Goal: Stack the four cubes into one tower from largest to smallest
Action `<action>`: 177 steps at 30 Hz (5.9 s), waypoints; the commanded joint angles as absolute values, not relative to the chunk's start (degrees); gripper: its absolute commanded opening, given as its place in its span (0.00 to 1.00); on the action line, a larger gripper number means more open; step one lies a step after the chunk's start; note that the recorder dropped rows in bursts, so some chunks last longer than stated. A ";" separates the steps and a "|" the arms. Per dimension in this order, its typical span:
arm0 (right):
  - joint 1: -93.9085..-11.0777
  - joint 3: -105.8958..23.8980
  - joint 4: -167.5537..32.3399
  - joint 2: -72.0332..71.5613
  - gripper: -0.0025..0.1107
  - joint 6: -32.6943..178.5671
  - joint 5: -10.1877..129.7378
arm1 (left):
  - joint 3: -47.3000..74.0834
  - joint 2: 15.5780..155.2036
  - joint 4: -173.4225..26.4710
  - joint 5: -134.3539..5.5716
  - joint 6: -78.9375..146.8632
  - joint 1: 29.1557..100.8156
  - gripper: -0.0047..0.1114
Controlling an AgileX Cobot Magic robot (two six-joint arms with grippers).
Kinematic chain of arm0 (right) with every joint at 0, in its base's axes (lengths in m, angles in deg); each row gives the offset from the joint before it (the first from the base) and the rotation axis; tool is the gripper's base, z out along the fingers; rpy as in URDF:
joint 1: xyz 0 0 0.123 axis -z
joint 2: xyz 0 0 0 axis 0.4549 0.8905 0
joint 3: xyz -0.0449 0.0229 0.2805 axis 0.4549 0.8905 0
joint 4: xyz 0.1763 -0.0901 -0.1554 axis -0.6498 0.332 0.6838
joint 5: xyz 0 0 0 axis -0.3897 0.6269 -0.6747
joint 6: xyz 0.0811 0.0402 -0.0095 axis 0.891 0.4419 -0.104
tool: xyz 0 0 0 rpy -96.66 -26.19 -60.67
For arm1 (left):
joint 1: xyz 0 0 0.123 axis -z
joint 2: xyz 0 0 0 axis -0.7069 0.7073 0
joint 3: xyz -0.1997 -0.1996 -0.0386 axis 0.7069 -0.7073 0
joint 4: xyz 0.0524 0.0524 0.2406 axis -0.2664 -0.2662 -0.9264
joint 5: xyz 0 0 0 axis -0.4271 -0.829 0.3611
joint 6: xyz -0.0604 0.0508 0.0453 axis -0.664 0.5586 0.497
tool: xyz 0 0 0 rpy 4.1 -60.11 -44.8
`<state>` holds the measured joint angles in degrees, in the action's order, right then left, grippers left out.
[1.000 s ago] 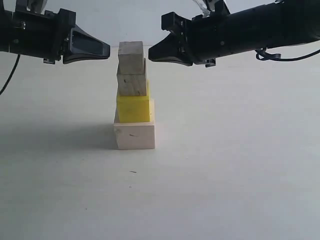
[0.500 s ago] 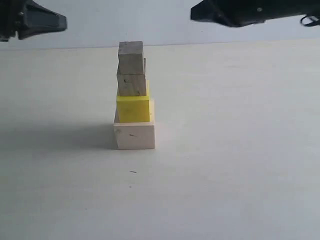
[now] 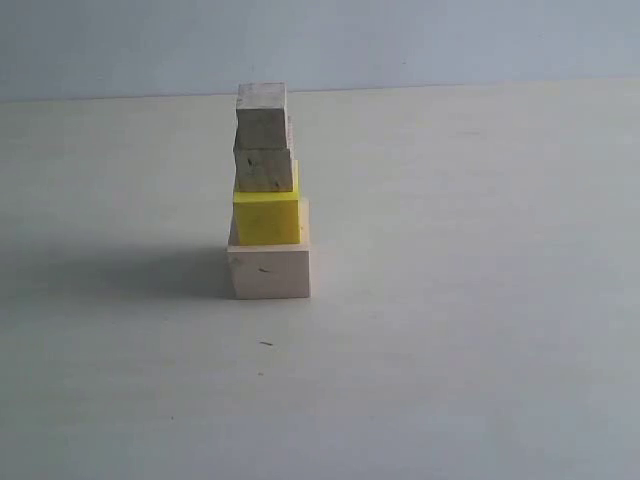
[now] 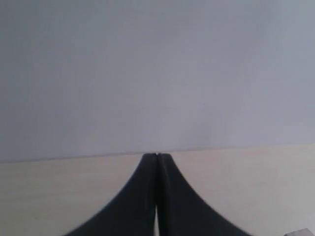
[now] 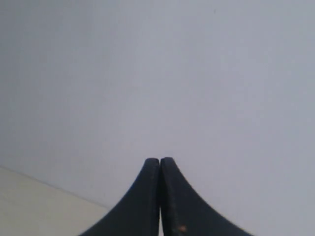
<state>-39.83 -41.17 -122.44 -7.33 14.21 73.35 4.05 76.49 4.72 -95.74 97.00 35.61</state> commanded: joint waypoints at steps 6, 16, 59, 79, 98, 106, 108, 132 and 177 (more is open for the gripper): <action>-39.55 -33.66 -120.70 -24.61 0.02 13.62 62.54 | -3.97 54.16 4.82 -84.18 98.23 35.44 0.04; -39.55 -17.16 -113.54 -42.80 0.02 13.19 59.78 | -10.98 47.60 4.82 -82.56 97.45 35.60 0.04; -39.55 -16.38 -113.24 -51.19 0.02 15.20 73.82 | -14.74 46.68 4.82 -70.24 97.70 49.12 0.04; -39.55 -16.38 -113.67 -51.35 0.02 15.20 73.82 | -14.88 38.20 4.60 -73.45 100.66 39.67 0.04; -39.55 -16.38 -113.67 -51.35 0.02 15.20 73.82 | -37.46 18.59 -69.45 -75.06 10.83 34.87 0.04; -39.55 -16.38 -113.67 -51.35 0.02 15.20 73.82 | -40.73 15.58 -69.32 -77.98 7.16 34.78 0.04; -39.55 -16.38 -113.67 -51.35 0.02 15.20 73.82 | -40.78 15.58 -69.45 -80.67 7.27 34.78 0.04; -39.55 -16.38 -113.67 -51.35 0.02 15.20 73.82 | -47.30 15.58 -78.91 -84.78 17.78 43.67 0.04; -39.55 -16.38 -113.67 -51.35 0.02 15.20 73.82 | -47.30 15.58 -77.54 -84.95 23.45 43.70 0.04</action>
